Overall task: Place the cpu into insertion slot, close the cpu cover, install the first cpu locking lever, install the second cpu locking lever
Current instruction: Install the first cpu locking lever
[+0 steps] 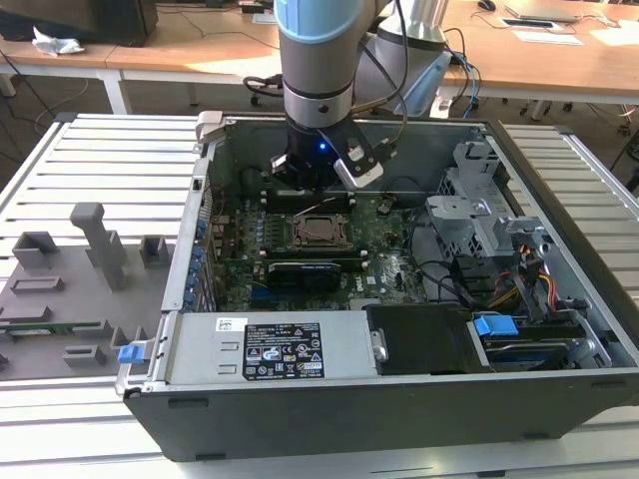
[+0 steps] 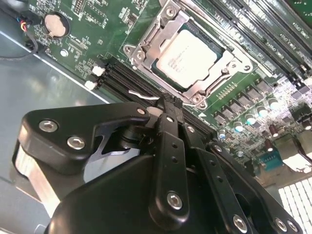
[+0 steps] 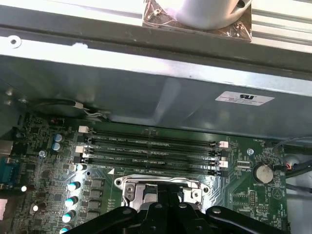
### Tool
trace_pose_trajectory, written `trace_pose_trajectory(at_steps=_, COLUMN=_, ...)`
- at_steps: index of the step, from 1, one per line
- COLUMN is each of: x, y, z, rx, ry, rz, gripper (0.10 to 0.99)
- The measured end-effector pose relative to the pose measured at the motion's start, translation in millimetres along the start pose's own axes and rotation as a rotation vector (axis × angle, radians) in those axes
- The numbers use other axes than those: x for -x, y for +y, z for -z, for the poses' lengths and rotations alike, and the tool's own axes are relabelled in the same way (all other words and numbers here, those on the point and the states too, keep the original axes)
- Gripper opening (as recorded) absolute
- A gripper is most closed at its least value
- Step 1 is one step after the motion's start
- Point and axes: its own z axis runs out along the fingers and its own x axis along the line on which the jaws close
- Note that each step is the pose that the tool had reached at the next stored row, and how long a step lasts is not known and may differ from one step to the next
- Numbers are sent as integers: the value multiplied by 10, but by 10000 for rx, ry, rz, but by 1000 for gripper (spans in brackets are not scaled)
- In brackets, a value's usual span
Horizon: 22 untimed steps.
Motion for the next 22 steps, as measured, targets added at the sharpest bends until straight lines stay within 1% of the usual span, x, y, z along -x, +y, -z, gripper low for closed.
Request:
trace_pose_trajectory(at_steps=3, x=1, y=34, z=-28, rx=-28, ry=-76, rz=18, gripper=106)
trace_pose_trajectory(at_steps=4, x=1, y=44, z=-36, rx=-33, ry=-85, rz=21, gripper=106)
trace_pose_trajectory(at_steps=6, x=3, y=89, z=-76, rx=-100, ry=-92, rz=21, gripper=106)
trace_pose_trajectory(at_steps=10, x=2, y=103, z=-123, rx=-185, ry=-106, rz=-73, gripper=106)
trace_pose_trajectory(at_steps=13, x=9, y=101, z=-168, rx=-268, ry=-141, rz=-259, gripper=106)
trace_pose_trajectory(at_steps=15, x=21, y=104, z=-203, rx=-346, ry=-163, rz=-383, gripper=106)
trace_pose_trajectory(at_steps=17, x=29, y=107, z=-216, rx=-414, ry=-166, rz=-425, gripper=106)
trace_pose_trajectory(at_steps=18, x=38, y=109, z=-223, rx=-479, ry=-167, rz=-450, gripper=106)
trace_pose_trajectory(at_steps=19, x=54, y=111, z=-236, rx=-590, ry=-167, rz=-482, gripper=106)
trace_pose_trajectory(at_steps=21, x=66, y=124, z=-250, rx=-716, ry=-164, rz=-504, gripper=106)
trace_pose_trajectory(at_steps=22, x=71, y=143, z=-260, rx=-775, ry=-162, rz=-506, gripper=106)
